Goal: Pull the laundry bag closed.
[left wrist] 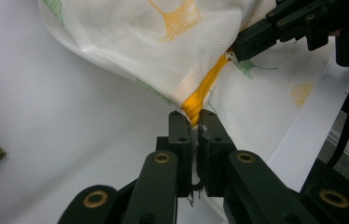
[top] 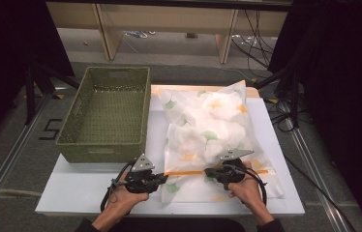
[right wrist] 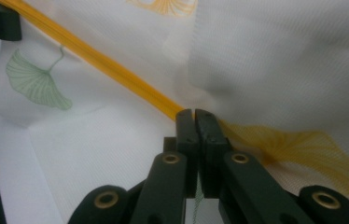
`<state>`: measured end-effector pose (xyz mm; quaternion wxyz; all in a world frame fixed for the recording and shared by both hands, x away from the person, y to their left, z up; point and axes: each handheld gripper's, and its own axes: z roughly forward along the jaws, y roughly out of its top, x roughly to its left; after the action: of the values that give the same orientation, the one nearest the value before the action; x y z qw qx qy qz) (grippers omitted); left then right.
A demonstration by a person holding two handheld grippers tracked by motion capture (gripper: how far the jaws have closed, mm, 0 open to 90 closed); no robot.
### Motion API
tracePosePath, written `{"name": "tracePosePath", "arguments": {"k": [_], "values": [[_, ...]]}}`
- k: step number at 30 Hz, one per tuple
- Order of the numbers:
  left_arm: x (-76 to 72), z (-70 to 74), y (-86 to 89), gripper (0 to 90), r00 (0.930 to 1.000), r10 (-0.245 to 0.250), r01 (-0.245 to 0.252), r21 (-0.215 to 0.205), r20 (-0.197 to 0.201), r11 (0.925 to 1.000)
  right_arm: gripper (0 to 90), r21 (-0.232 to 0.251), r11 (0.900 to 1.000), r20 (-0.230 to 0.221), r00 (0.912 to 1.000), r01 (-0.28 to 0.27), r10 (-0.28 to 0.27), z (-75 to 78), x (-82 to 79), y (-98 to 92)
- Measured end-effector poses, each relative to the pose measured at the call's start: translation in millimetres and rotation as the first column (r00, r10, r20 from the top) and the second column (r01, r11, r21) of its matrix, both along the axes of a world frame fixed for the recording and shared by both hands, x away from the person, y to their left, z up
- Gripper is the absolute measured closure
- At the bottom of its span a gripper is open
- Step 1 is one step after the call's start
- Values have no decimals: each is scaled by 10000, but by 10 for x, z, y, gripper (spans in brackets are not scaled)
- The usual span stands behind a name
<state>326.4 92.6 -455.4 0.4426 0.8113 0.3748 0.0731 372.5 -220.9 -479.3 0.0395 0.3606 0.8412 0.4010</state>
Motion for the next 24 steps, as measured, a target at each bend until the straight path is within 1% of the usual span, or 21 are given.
{"name": "tracePosePath", "arguments": {"k": [1,2,3,4,5,6,7,8,9,10,12,13,14,15,16,18,19,20,22,23,24], "values": [[-3,-1,-4,843,10000,58,-58,15,34,10000,900,16,10000,28,10000,-26,26,-16,3,4],[-4,-2,-6,843,10000,39,-39,-4,21,10000,900,187,9998,-208,9998,-19,23,-25,-2,13],[-11,-7,-24,843,9999,136,-136,-242,-1,9996,900,61,10000,-38,10000,50,-50,-31,-3,16],[-11,-6,-23,843,9999,138,-138,-242,4,9996,899,90,9999,-1,10000,66,-66,-40,0,20],[-6,-2,-7,843,10000,53,-53,-46,22,10000,899,124,9999,7,9999,109,-110,-43,0,22],[-3,-2,-3,842,10000,68,-68,18,40,10000,898,144,9998,-40,9999,140,-140,-44,-1,25],[-5,-2,-2,843,10000,21,-21,-29,28,10000,898,146,9998,-36,9999,145,-144,-48,-2,25],[-5,-3,-3,842,10000,53,-52,-40,28,10000,897,295,9996,17,10000,-24,23,-62,7,20],[-5,-3,-3,842,10000,67,-67,-50,28,10000,896,321,9995,60,10000,18,-20,-65,2,16],[-5,-2,-2,842,10000,88,-88,-35,43,10000,890,236,9994,-5,9997,261,-261,-62,-22,12],[-3,0,3,841,10000,66,-66,-20,26,10000,881,367,9991,-23,9998,197,-196,-85,-29,-4],[-2,0,3,841,10000,68,-68,-18,30,10000,876,361,9985,52,9991,408,-410,-88,-39,-12],[-2,-1,2,841,10000,74,-74,-18,32,10000,867,397,9984,113,9991,403,-408,-96,-39,-13],[-1,-1,2,840,10000,81,-81,-23,31,10000,863,482,9978,63,9989,458,-461,-110,-48,-6],[-1,-2,1,840,10000,86,-86,-26,29,10000,862,555,9981,148,9995,255,-264,-124,-40,-5],[-2,-1,1,839,10000,91,-91,-28,38,10000,870,405,9974,93,9982,594,-599,-128,-80,20],[-2,0,2,839,9999,97,-97,-24,37,10000,885,478,9967,176,9976,662,-671,-134,-82,26],[-2,1,4,839,9999,100,-100,-16,38,9999,900,640,9960,223,9977,623,-638,-141,-80,28],[-7,2,2,839,9999,131,-130,-97,16,9999,900,572,9965,316,9975,609,-628,-127,-74,2],[-3,4,10,840,9999,113,-113,5,48,9999,900,848,9942,173,9976,657,-674,-127,-82,9],[-2,4,12,840,9999,120,-121,18,55,9999,900,806,9957,407,9979,461,-495,-126,-66,-7]]}}
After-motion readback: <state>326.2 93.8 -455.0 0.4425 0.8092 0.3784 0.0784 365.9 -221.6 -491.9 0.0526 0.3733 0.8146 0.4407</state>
